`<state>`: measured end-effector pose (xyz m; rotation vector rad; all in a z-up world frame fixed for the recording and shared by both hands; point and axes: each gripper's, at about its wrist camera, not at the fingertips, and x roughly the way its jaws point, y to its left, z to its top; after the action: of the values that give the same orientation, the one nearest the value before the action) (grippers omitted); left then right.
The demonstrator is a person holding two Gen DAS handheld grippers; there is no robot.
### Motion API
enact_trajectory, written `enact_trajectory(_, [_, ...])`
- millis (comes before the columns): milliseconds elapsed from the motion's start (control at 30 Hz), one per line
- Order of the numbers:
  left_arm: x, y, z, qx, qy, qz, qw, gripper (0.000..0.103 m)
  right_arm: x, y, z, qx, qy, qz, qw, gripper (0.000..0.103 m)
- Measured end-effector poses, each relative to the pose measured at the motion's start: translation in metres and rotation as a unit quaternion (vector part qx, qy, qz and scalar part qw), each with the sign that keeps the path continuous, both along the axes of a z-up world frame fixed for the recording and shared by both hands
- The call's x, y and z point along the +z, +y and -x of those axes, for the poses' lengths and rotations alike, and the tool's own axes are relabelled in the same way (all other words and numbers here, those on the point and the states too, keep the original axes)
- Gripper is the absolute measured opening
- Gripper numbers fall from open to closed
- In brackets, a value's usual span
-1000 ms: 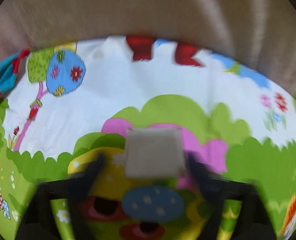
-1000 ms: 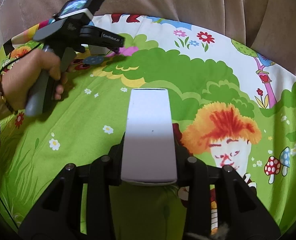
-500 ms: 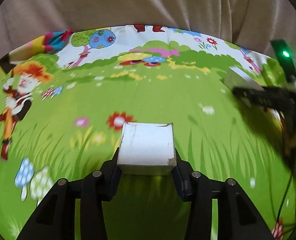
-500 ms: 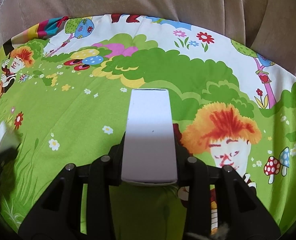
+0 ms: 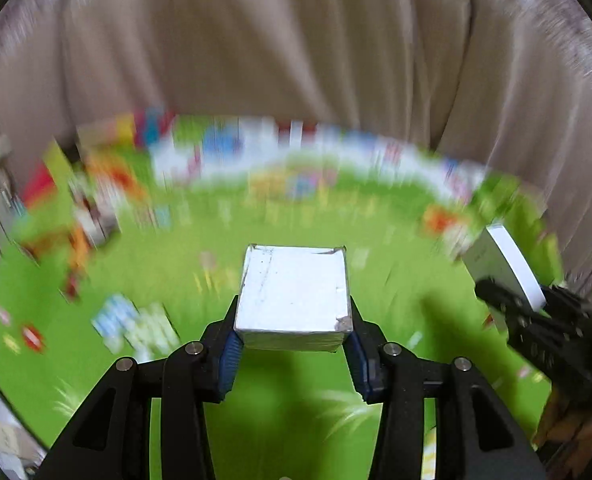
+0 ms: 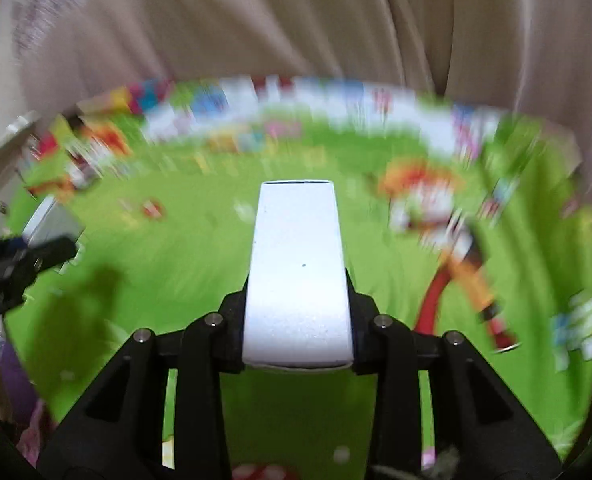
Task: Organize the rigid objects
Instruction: 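Lift the white box and white cube and carry them to the storage box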
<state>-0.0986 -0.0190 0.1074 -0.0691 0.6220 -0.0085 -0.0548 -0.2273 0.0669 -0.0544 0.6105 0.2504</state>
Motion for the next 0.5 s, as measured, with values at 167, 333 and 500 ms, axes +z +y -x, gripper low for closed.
enact_trajectory(167, [0.091,-0.006,0.076,0.012,-0.186,-0.022,0.9822,0.046,0.111,-0.007,0.093,0.0,-0.222,-0.035,0.974,0.039])
enact_trajectory(333, [0.136,-0.002,0.129,0.028,-0.301,-0.029,0.9527,0.046,0.16,-0.006,0.167,-0.026,-0.391,-0.042,0.919,0.039])
enact_trajectory(500, [0.144,0.005,0.151,0.043,-0.339,-0.043,0.9389,0.046,0.164,0.011,0.196,-0.023,-0.441,-0.038,0.896,0.04])
